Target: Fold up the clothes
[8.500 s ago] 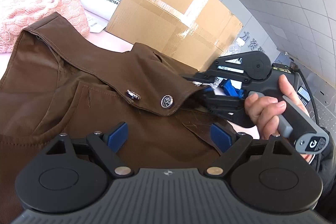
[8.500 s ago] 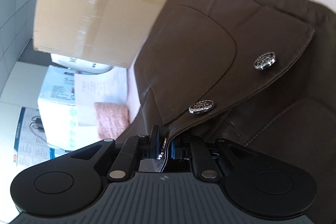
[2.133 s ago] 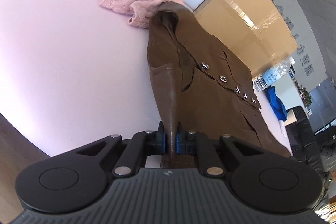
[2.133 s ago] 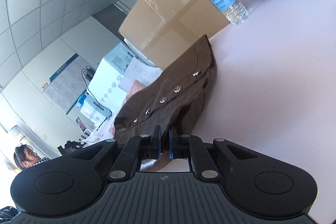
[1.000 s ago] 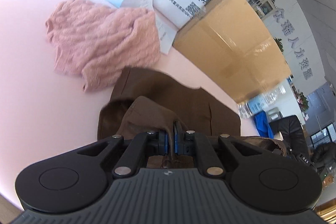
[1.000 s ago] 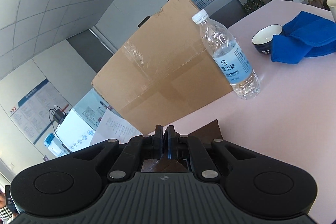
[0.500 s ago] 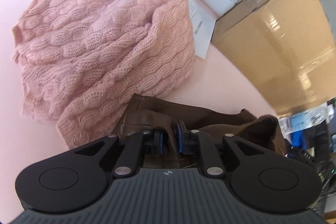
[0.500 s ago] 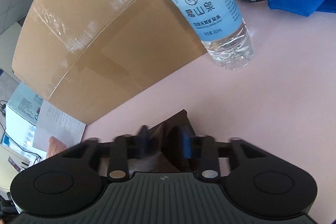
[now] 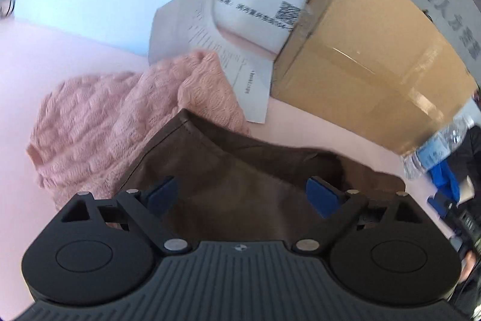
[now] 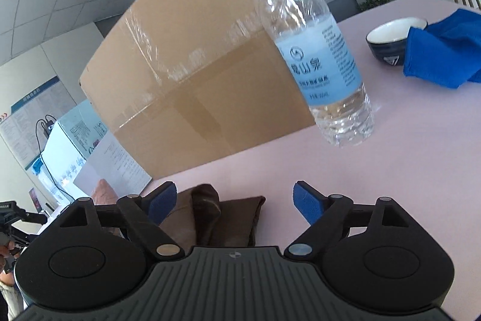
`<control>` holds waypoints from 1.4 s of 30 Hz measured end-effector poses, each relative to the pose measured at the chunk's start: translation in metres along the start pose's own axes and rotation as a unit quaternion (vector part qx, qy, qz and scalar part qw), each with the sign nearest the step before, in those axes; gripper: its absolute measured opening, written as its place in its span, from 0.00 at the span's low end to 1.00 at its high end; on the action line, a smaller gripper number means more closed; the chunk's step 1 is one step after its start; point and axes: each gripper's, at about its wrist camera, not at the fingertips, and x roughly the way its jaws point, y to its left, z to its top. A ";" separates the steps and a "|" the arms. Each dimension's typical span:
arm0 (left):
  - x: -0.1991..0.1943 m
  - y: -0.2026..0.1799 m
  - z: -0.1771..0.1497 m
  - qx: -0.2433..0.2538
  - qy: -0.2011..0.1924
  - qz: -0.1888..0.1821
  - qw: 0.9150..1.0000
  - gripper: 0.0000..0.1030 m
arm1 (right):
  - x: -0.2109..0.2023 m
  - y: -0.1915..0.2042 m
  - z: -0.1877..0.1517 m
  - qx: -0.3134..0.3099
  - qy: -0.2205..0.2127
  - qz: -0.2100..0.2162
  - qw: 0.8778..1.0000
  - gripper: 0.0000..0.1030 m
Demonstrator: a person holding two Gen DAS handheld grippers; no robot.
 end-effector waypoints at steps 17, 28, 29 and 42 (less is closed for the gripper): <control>-0.037 0.009 -0.083 0.098 -0.121 -0.082 0.984 0.89 | 0.019 0.039 -0.015 -0.167 0.022 0.042 0.985 0.45; 0.037 0.041 -0.099 0.049 -0.065 -0.209 0.974 0.89 | 0.035 0.055 -0.020 -0.176 0.040 0.091 0.979 0.13; 0.037 0.041 -0.100 0.050 -0.069 -0.209 0.974 0.89 | 0.034 0.057 -0.020 -0.181 0.036 0.090 0.979 0.07; 0.017 0.042 -0.111 0.054 -0.155 -0.187 0.968 0.89 | -0.032 0.020 0.006 -0.012 -0.076 0.066 0.995 0.01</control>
